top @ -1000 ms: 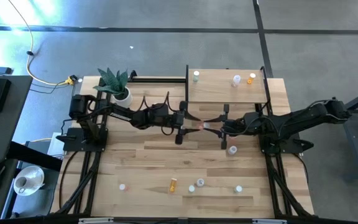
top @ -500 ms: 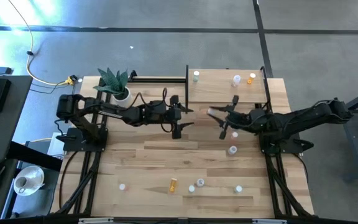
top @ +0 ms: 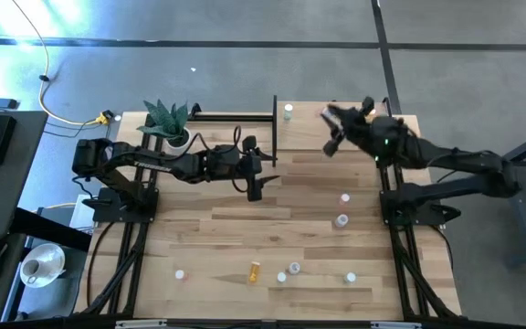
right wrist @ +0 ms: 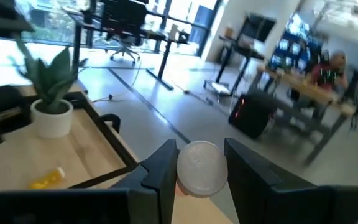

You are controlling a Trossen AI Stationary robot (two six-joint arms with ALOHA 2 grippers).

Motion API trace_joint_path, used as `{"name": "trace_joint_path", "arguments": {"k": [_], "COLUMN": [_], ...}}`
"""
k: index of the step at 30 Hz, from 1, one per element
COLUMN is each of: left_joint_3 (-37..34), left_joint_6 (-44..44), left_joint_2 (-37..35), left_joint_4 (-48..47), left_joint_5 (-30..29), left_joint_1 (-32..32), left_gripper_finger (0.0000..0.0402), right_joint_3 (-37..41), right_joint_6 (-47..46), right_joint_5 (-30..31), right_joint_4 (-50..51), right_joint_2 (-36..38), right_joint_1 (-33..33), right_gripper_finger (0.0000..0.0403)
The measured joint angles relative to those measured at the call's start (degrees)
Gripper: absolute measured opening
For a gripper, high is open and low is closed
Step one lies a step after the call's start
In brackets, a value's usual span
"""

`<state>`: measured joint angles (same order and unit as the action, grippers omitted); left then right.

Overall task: Pick and place medicine bottles onto shelf by color
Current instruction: Put the top left pink pill bottle on the shelf

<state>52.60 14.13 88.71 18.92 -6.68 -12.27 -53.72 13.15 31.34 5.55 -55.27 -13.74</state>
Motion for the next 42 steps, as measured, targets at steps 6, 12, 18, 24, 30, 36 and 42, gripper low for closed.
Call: {"name": "trace_joint_path", "arguments": {"k": [6,12,18,24,30,36,42], "left_joint_3": [0.0,0.0,0.0,0.0,0.0,0.0,0.0], "left_joint_6": [-0.1,-0.4,-0.4,-0.4,-0.4,-0.4,-0.4], "left_joint_2": [0.0,0.0,0.0,0.1,0.1,0.1,0.1], "left_joint_4": [0.5,0.6,0.5,0.1,0.2,0.1,0.1], "left_joint_5": [0.0,0.2,0.2,0.2,0.2,0.1,0.0], "left_joint_1": [0.0,0.0,0.0,0.0,0.0,0.0,0.0], "left_gripper_finger": [0.0236,0.0236,0.0236,0.0236,0.0236,0.0236,0.0236], "right_joint_3": [-2.7,-2.8,-2.8,-3.8,-9.1,-10.4,-10.4], "right_joint_6": [-8.3,-13.2,-14.4,-13.2,-12.1,-11.2,-11.2], "right_joint_5": [-8.5,-16.5,-21.1,-21.8,-23.1,-22.6,-20.7], "right_joint_4": [6.1,10.1,10.5,11.0,15.7,16.8,17.2], "right_joint_2": [-0.5,-4.5,-11.6,-17.7,-22.1,-24.9,-25.7], "right_joint_1": [-11.1,-18.9,-22.7,-24.2,-23.8,-22.8,-22.9], "right_gripper_finger": [0.0107,0.0107,0.0107,0.0107,0.0107,0.0107,0.0107]}}
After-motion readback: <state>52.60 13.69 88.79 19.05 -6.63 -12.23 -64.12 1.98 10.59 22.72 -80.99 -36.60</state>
